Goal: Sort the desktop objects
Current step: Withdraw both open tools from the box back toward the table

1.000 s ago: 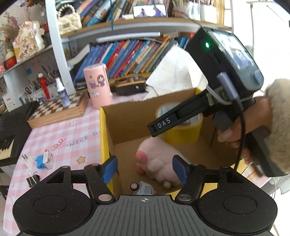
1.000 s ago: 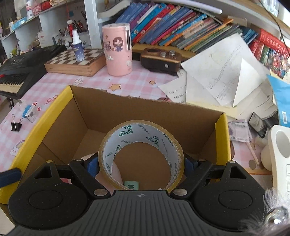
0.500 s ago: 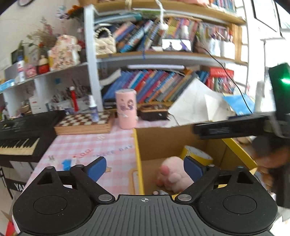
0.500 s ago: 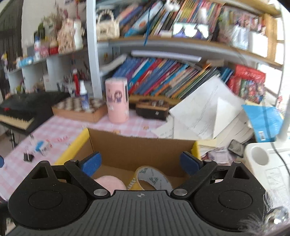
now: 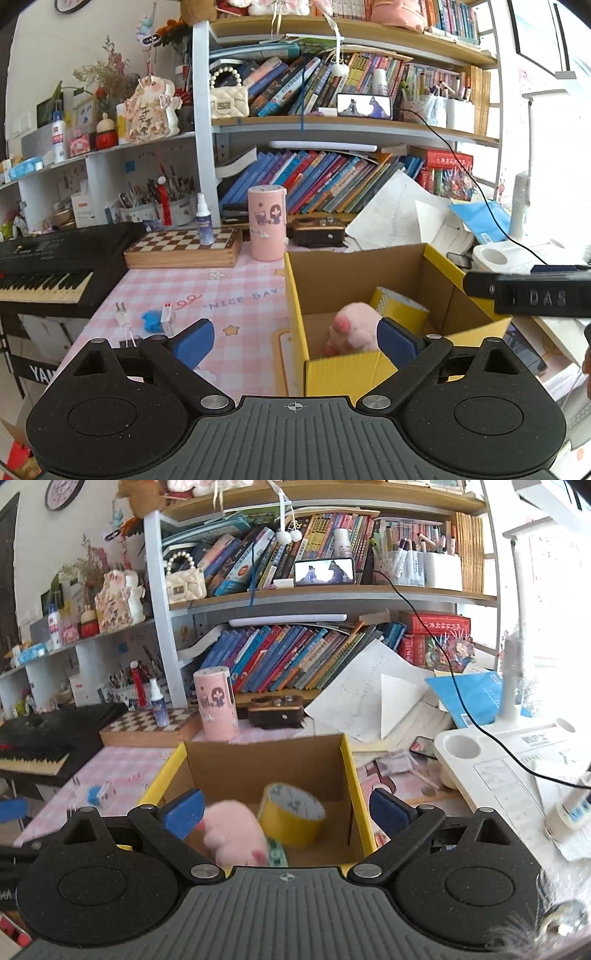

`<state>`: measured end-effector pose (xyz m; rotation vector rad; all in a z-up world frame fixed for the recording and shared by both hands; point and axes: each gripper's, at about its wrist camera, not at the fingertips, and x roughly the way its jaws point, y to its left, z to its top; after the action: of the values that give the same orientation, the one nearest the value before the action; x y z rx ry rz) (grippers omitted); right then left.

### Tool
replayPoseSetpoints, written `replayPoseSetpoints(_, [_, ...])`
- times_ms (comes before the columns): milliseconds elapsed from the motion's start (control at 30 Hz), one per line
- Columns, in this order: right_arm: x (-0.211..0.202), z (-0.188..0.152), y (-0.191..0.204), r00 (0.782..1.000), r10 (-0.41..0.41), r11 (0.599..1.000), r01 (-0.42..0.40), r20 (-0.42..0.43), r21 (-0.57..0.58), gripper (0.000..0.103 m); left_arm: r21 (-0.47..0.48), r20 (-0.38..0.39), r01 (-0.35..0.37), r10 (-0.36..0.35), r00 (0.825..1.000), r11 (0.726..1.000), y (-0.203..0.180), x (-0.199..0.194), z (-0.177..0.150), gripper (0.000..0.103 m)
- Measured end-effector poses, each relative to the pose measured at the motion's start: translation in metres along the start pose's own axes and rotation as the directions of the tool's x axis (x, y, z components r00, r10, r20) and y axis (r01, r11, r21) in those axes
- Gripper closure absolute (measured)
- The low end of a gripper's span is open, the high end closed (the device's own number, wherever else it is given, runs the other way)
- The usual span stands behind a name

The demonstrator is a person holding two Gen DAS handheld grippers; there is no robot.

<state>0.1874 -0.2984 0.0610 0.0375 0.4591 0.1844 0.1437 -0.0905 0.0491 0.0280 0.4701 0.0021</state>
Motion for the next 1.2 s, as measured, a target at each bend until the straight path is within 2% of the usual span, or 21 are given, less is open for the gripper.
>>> replayPoseSetpoints(233, [-0.02,-0.035,0.033,0.999,-0.036,0.999,0.035,-0.04,-0.028,0.007,-0.005,-0.04,0.008,-0.008,0.999,1.0,0.024,-0.017,-0.026,0.006])
replayPoseSetpoints(567, [-0.042,-0.069,0.083,0.988,-0.086,0.995,0.092,-0.13,0.039,0.009,-0.026,-0.12,0.005,-0.008,0.993,1.0,0.075,-0.043,-0.056,0.006])
replayPoseSetpoints(833, [-0.055,-0.096,0.13,0.973,-0.06,0.997,0.07,-0.222,0.035,0.009,-0.027,-0.214,0.02,-0.025,0.977,0.999,0.105,-0.053,-0.077,0.006])
replayPoseSetpoints(1200, [-0.074,-0.114,0.169,0.967,-0.067,0.996,0.078,-0.244,0.037,0.009,-0.02,-0.251,0.022,-0.026,0.968,1.0,0.135,-0.07,-0.097,0.006])
